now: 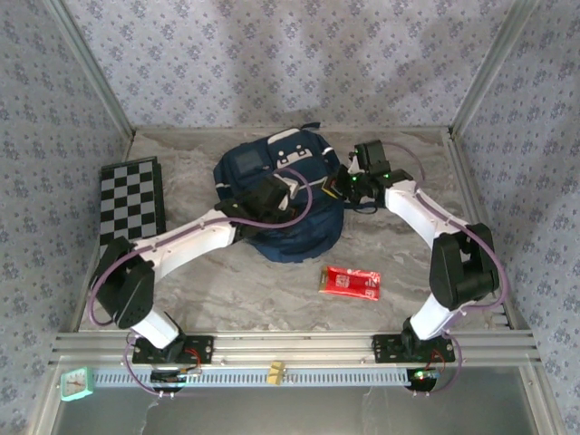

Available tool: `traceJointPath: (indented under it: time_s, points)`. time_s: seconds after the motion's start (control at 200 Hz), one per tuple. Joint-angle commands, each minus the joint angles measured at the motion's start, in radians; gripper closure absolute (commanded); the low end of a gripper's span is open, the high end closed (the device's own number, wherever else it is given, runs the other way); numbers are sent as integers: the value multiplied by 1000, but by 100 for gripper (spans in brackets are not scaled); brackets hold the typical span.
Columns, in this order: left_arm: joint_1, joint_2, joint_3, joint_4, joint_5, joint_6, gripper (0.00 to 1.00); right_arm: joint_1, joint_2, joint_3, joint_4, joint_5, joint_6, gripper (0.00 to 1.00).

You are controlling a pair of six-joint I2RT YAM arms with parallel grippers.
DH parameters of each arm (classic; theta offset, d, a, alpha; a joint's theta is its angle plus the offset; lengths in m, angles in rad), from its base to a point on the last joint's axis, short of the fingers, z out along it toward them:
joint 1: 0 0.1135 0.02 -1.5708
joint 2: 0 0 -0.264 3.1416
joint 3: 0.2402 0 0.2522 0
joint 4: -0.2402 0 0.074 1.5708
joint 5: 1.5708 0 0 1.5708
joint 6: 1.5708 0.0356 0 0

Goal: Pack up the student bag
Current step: Unzip the student bag at the top-center of the table.

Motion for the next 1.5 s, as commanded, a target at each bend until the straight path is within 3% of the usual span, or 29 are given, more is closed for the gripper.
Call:
traceJointPath:
  time_s: [0.0, 0.225, 0.535, 0.695, 0.92, 0.955, 1.049, 1.159, 1.284, 1.494]
  points:
    - [55, -102, -79, -49, -45, 11, 100, -73, 14, 75, 3, 12, -86, 100]
    - [204, -160, -205, -7, -78, 38, 100, -113, 66, 173, -88, -22, -187, 100]
    - [336, -128, -314, 315, -32, 185, 100, -146, 109, 226, -112, -60, -248, 100]
    - [345, -66, -287, 387, 22, 234, 100, -146, 152, 265, -93, -77, -251, 100]
    - [343, -42, -249, 348, 35, 152, 100, -153, 176, 292, -96, -50, -263, 100]
    - [336, -31, -237, 335, 37, 144, 96, -148, 181, 291, -87, -60, -264, 100]
    - [310, -6, -195, 258, 9, 119, 87, -139, 186, 306, -135, -58, -282, 83]
    - [259, -24, -183, 204, 13, 105, 63, -151, 127, 250, -141, -42, -280, 62]
    - [208, -71, -181, 126, -24, 55, 46, -155, 12, 162, -181, 30, -305, 43]
    - [141, -158, -195, -2, -14, -131, 34, -174, -249, -37, -274, 161, -323, 25]
